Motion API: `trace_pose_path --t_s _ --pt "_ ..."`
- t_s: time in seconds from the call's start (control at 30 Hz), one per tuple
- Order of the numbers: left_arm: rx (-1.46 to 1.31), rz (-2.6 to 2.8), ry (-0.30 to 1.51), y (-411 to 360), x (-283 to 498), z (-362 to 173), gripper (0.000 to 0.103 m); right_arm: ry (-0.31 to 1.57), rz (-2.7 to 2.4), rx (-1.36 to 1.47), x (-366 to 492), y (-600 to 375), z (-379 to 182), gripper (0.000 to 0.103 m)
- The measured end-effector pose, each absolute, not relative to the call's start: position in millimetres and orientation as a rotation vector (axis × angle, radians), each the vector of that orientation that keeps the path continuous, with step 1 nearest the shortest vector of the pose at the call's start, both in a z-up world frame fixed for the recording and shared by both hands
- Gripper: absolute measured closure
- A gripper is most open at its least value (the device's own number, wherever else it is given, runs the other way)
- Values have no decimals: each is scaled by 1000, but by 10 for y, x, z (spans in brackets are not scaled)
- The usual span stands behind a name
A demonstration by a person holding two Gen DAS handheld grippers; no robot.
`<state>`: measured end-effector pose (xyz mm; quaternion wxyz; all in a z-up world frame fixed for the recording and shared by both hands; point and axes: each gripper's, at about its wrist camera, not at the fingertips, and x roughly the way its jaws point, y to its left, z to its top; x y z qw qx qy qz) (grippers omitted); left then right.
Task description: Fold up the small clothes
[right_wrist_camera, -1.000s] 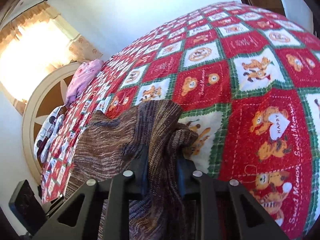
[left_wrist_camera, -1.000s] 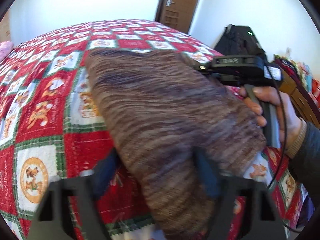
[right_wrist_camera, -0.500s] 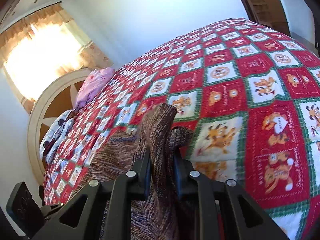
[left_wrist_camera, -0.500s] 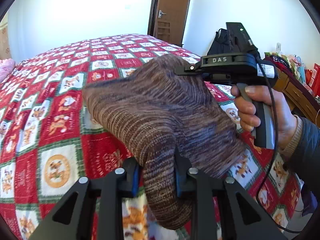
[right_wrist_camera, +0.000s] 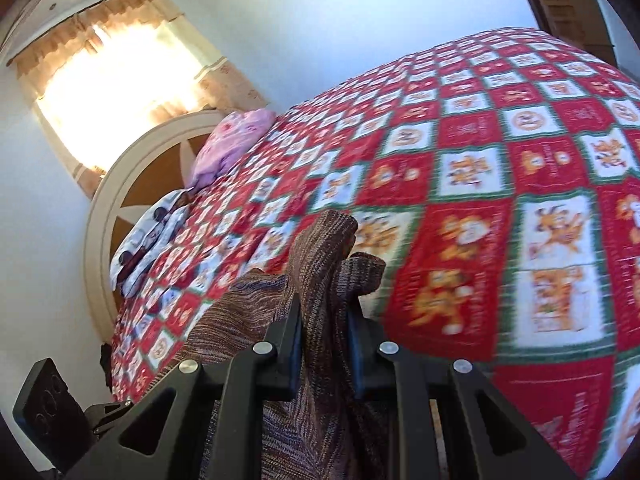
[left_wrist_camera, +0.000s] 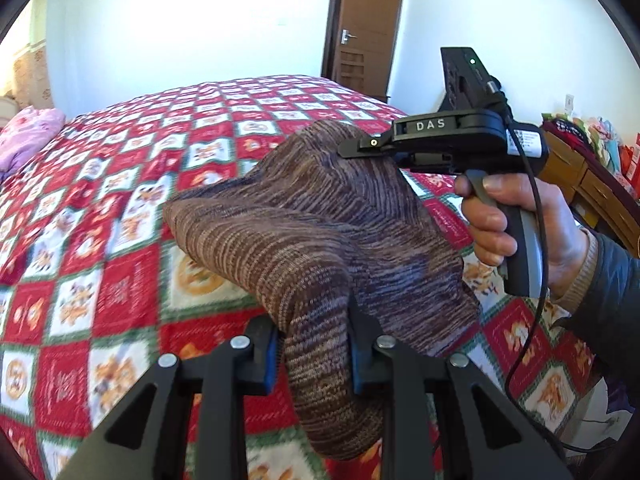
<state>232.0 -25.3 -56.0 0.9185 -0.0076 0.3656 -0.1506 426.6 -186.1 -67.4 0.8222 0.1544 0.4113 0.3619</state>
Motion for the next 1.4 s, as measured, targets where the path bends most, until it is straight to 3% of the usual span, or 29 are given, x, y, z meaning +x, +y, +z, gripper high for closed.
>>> trace_pose_path --t_s 1.4 --pt "-105 46 690 1404 1172 -481 76 913 1128 174 3516 697 -354 84"
